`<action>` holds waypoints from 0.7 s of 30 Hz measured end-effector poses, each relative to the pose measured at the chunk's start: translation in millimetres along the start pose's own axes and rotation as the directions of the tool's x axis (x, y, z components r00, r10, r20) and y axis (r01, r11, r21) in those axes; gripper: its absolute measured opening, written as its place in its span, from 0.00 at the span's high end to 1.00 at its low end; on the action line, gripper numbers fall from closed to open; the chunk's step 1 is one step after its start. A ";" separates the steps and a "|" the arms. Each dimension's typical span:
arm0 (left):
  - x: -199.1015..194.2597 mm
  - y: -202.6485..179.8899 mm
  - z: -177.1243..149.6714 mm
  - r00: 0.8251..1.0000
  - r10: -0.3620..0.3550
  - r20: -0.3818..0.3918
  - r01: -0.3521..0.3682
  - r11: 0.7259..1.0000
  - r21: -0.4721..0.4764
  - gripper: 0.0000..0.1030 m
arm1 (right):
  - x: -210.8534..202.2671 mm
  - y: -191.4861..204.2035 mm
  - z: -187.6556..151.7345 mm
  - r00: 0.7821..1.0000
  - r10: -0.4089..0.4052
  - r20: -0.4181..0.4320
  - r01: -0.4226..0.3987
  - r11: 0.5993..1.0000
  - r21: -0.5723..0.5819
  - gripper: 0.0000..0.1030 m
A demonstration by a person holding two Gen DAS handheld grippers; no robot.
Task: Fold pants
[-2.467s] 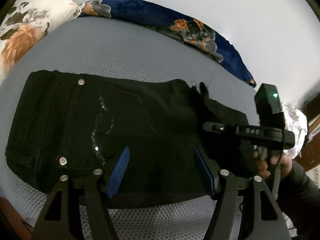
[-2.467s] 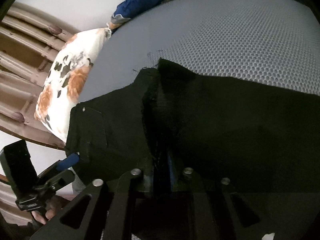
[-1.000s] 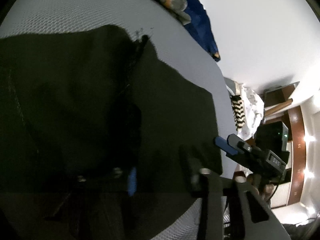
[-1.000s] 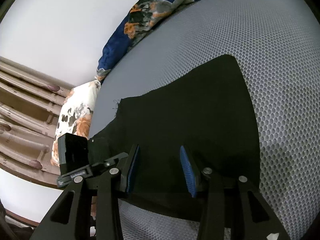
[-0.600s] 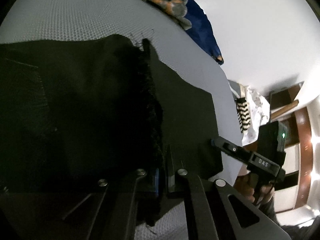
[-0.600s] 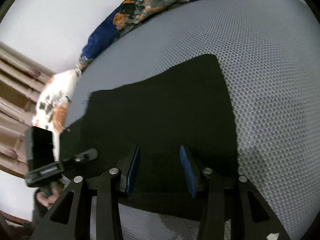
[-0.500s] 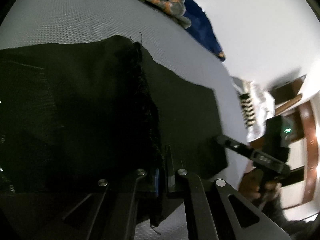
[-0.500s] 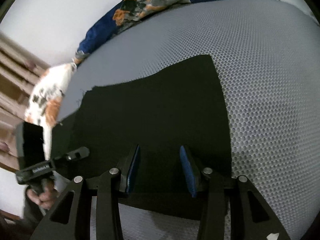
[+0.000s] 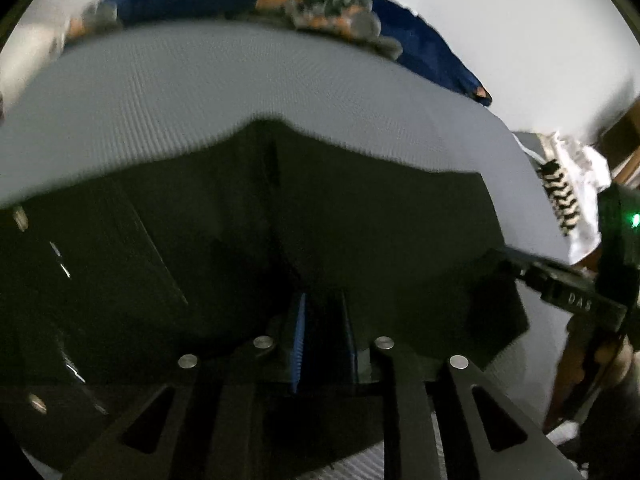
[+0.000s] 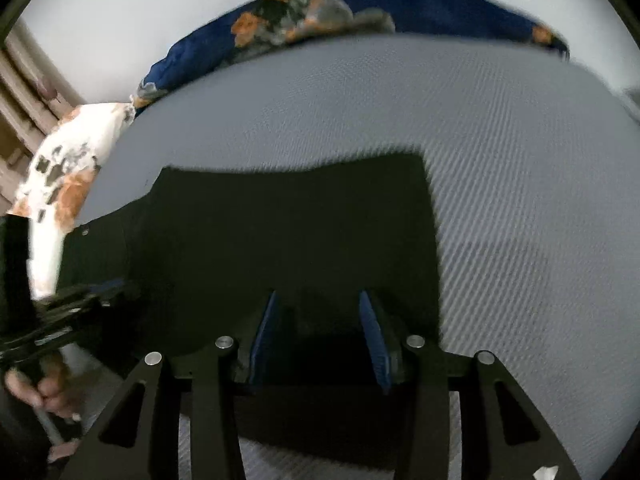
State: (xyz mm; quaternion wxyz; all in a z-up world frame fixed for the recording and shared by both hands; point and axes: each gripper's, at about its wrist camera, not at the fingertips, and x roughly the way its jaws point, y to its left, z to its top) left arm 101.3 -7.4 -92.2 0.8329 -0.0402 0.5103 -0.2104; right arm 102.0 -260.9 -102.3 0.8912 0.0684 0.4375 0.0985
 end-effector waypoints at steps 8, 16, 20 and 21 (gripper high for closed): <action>21.5 -7.5 34.2 0.997 0.060 0.042 -0.062 0.997 0.038 0.67 | 26.2 1.6 37.4 0.994 -0.107 0.033 0.109 0.991 -0.072 0.61; 51.4 -10.4 40.8 0.995 0.103 -0.004 -0.103 0.990 0.092 0.66 | 40.1 -3.2 36.8 0.995 -0.100 0.007 0.100 0.992 -0.078 0.59; 49.8 -11.6 39.5 0.994 0.108 -0.009 -0.107 0.990 0.096 0.65 | 39.5 -4.6 37.7 0.996 -0.085 0.004 0.085 0.994 -0.069 0.59; 47.9 -11.4 38.2 0.994 0.109 -0.013 -0.108 0.990 0.095 0.64 | 39.2 -3.4 37.1 0.996 -0.089 0.005 0.089 0.993 -0.072 0.59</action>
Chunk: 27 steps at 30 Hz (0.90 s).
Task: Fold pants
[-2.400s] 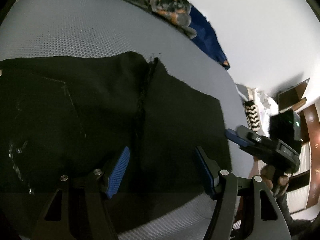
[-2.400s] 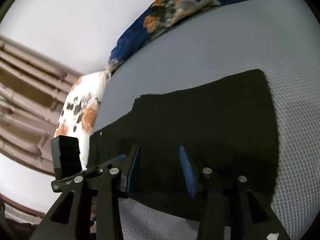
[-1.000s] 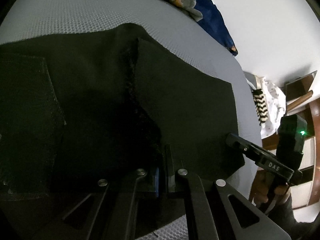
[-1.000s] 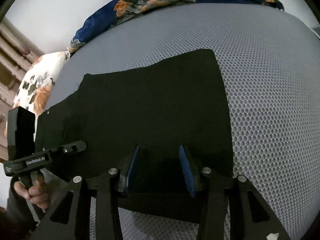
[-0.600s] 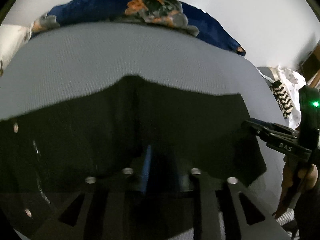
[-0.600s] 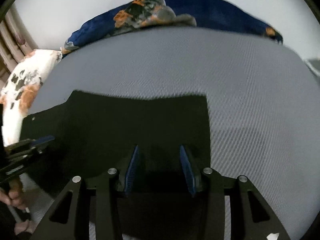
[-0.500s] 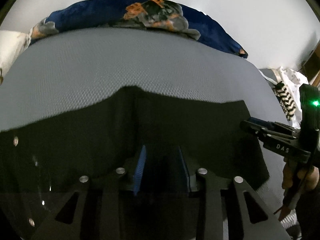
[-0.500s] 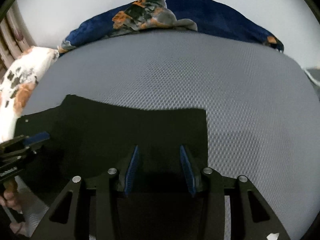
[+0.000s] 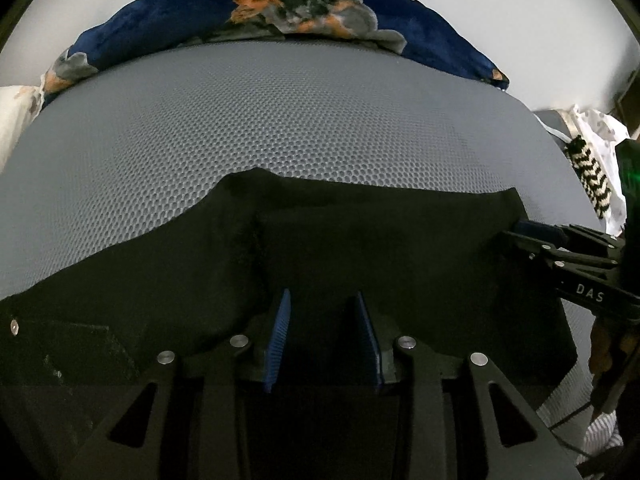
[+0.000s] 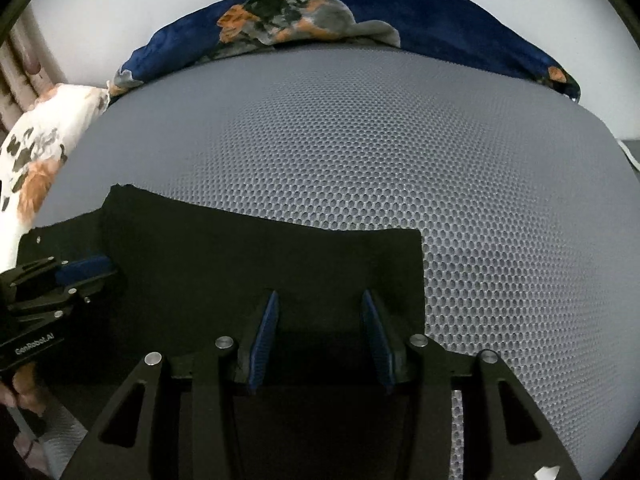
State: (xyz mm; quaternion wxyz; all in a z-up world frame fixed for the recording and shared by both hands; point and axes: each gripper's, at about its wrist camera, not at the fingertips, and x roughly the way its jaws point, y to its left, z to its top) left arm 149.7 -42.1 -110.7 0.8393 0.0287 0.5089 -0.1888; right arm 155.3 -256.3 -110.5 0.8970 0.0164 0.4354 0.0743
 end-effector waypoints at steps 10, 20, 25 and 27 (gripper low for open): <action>-26.6 -4.5 -42.1 0.999 0.040 -0.032 -0.039 0.999 0.018 0.59 | -24.8 6.8 -10.6 0.999 0.001 0.043 -0.002 1.000 0.011 0.60; -39.1 -4.1 -79.2 0.998 0.047 -0.040 -0.047 0.999 -0.003 0.54 | -41.0 20.9 -42.5 0.999 0.033 0.004 -0.033 0.999 -0.017 0.60; -43.2 -1.3 -83.4 0.998 0.052 -0.039 -0.052 0.999 -0.004 0.54 | -40.0 20.9 -60.5 0.996 0.084 -0.035 -0.083 0.996 0.028 0.60; -47.1 2.6 -84.2 0.998 0.057 -0.040 -0.058 0.998 -0.012 0.54 | -39.3 22.5 -66.5 0.994 0.098 -0.047 -0.096 0.995 0.035 0.59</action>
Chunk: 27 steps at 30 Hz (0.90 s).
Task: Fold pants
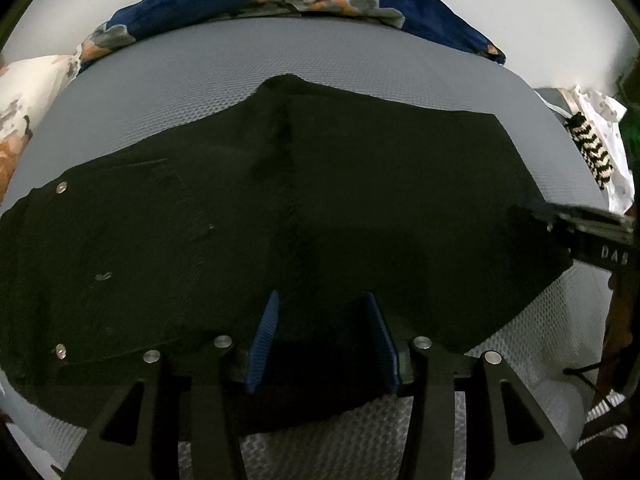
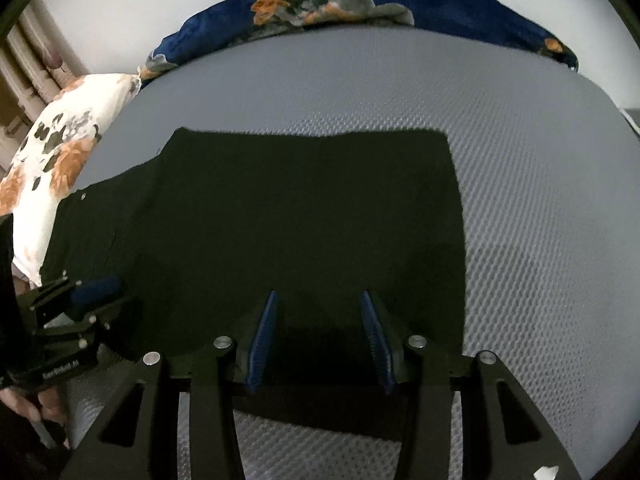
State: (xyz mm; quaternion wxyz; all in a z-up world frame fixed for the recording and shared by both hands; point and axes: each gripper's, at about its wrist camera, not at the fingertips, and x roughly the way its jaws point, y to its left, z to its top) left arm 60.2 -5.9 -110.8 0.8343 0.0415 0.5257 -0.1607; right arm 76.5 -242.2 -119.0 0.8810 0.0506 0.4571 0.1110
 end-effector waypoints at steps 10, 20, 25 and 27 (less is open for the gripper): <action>-46.9 48.0 -5.2 0.999 0.007 0.051 -0.002 0.996 -0.093 0.49 | 7.2 25.5 -10.3 0.999 0.040 -0.028 -0.041 0.999 -0.022 0.54; -89.9 107.4 -3.4 0.995 0.050 0.088 -0.033 0.982 -0.184 0.45 | 18.9 73.9 -7.6 0.995 0.083 -0.058 -0.088 0.991 -0.105 0.51; -104.9 146.4 -8.3 0.991 0.091 0.095 -0.064 0.965 -0.255 0.43 | 24.7 92.6 -4.0 0.992 0.101 -0.073 -0.110 0.985 -0.130 0.51; -110.1 159.9 -11.7 0.990 0.103 0.100 -0.071 0.956 -0.284 0.43 | 26.8 100.2 -2.3 0.991 0.108 -0.080 -0.118 0.983 -0.141 0.51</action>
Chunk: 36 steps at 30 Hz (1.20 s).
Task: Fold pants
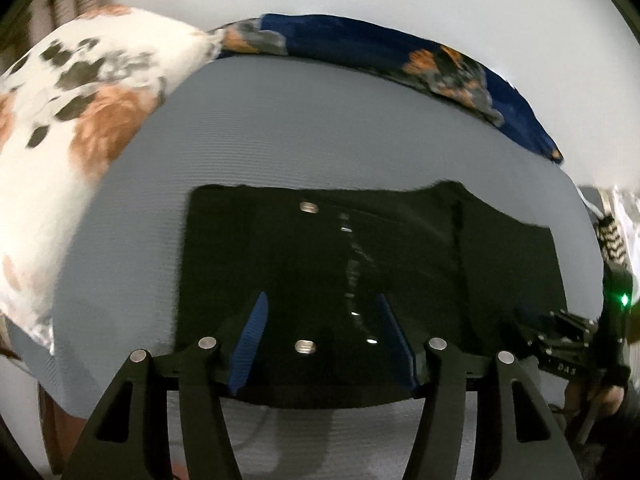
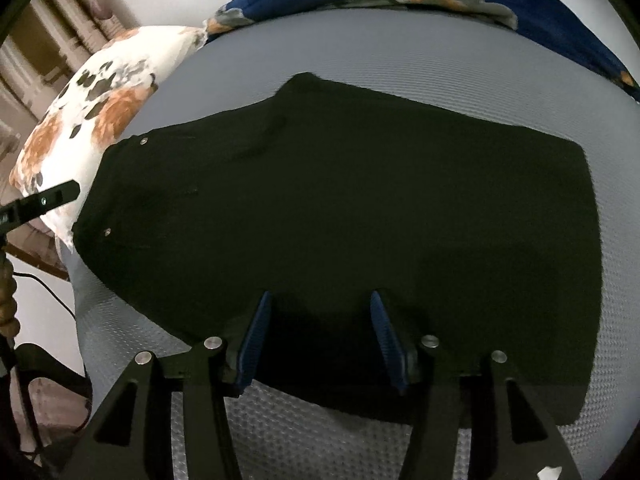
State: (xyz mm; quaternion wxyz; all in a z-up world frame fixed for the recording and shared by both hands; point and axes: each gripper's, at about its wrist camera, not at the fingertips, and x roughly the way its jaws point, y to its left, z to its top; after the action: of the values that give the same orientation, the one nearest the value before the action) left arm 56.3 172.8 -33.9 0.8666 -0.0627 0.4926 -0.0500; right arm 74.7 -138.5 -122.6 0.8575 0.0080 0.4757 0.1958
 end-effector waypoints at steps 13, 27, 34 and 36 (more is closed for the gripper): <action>0.4 77.4 2.0 0.999 -0.039 -0.027 0.034 0.988 -0.150 0.42 | 18.4 43.9 13.7 0.999 0.018 -0.042 -0.021 0.997 -0.075 0.45; 47.9 139.2 -1.3 0.954 -0.271 -0.130 0.214 0.915 -0.342 0.42 | 26.4 55.8 22.5 0.996 0.053 -0.071 -0.055 0.998 -0.034 0.33; 67.2 149.2 -2.1 0.908 -0.395 -0.138 0.321 0.870 -0.374 0.42 | 28.8 54.8 26.9 0.995 0.061 -0.078 -0.059 0.998 0.022 0.30; 70.6 151.9 -0.1 0.893 -0.431 -0.127 0.361 0.856 -0.369 0.41 | 29.8 55.2 28.6 0.995 0.059 -0.083 -0.057 0.998 0.032 0.30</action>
State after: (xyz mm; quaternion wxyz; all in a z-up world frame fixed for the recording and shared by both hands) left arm 96.0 312.2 -117.7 0.7582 -0.3045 0.5568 -0.1496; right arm 94.0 -72.4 -120.1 0.8306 0.0262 0.5136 0.2137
